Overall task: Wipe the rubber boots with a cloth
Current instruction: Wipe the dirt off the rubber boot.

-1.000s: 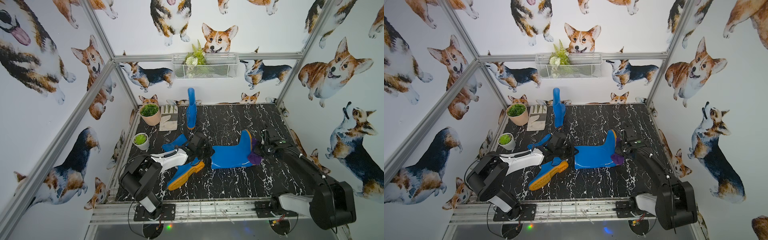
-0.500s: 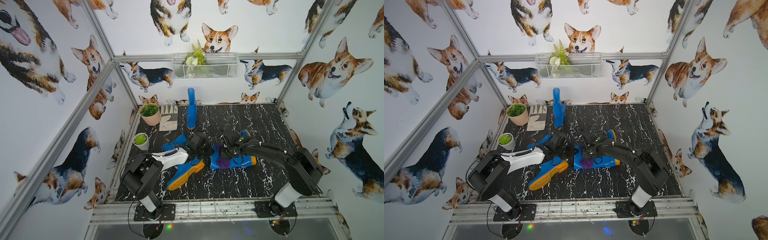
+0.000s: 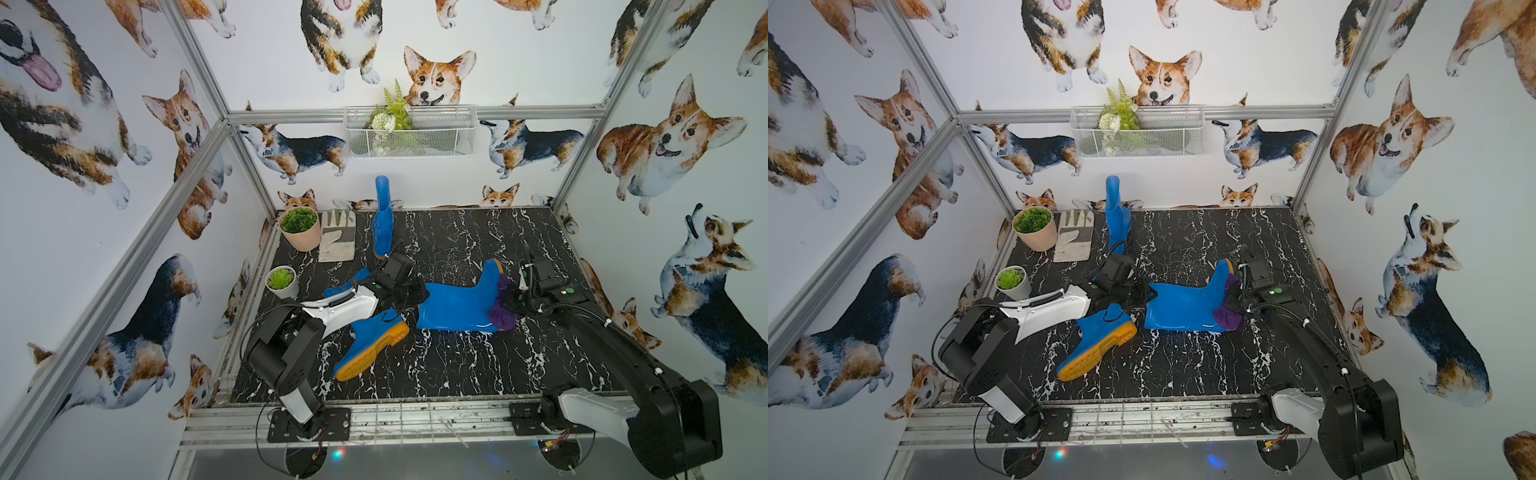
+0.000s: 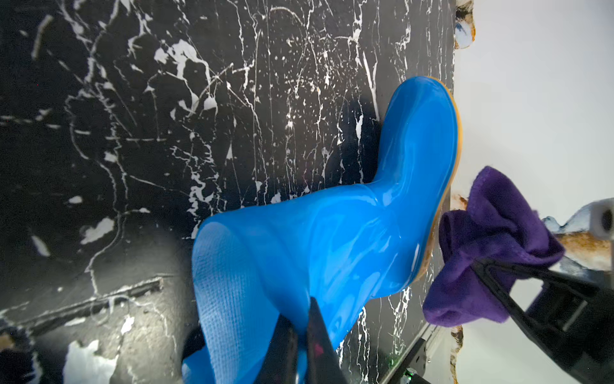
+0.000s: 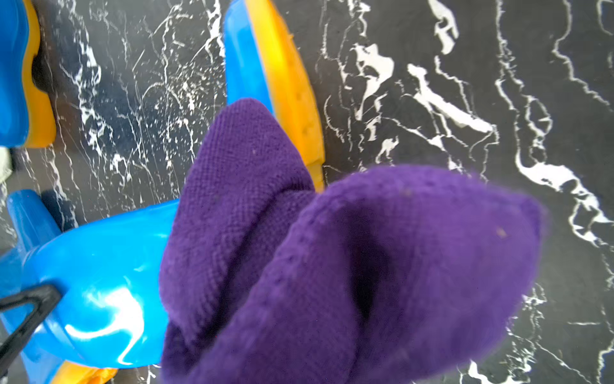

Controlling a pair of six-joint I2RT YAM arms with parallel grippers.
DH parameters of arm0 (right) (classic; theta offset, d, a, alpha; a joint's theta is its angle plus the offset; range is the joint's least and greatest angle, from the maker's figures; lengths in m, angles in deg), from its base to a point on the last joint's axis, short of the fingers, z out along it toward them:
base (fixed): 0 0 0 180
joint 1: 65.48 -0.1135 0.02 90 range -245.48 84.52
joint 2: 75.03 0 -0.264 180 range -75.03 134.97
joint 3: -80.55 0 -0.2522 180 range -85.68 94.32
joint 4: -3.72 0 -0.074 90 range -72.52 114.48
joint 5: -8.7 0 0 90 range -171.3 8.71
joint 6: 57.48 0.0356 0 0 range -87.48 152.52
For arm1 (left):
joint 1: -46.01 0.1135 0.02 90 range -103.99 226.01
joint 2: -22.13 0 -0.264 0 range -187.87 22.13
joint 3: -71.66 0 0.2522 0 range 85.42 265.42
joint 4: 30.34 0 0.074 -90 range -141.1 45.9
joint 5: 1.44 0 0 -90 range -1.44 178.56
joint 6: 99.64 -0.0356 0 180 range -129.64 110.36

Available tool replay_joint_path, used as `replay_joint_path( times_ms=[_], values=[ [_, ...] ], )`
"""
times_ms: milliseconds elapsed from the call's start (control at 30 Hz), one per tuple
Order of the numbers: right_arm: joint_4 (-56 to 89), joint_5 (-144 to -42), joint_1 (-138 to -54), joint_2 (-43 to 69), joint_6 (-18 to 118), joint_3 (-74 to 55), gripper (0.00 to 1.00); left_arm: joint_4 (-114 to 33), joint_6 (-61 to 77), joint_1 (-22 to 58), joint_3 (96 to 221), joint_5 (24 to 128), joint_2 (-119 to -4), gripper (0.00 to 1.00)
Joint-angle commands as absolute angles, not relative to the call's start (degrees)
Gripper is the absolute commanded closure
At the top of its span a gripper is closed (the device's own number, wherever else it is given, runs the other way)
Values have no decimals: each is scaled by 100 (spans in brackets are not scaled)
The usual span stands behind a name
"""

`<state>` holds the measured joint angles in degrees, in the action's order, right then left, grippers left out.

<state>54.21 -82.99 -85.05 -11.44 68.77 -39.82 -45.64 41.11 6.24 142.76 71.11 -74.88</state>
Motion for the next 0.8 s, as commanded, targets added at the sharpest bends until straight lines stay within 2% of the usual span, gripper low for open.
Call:
replay_joint_path(
  times_ms=[0,100,300,633,700,767],
  values=[
    [5329,-8053,-9004,-1122,7187,-3989,100,-4747,3853,642,14455,7091,-7725,80],
    [5236,-8062,-9183,-818,7274,-4007,100,-4908,3643,652,14397,7267,-7754,62],
    [5205,-8025,-9237,-833,7246,-4007,100,-4884,3449,671,14104,7079,-7674,52],
    [5158,-8112,-9244,-869,7318,-4049,100,-4599,3590,509,13865,6301,-7662,50],
    [5157,-8129,-9275,-884,7355,-4043,100,-4535,3726,419,13931,6121,-7780,55],
    [5184,-8100,-9337,-914,7382,-4010,100,-4287,3936,346,13892,5939,-7825,70]
  ],
)
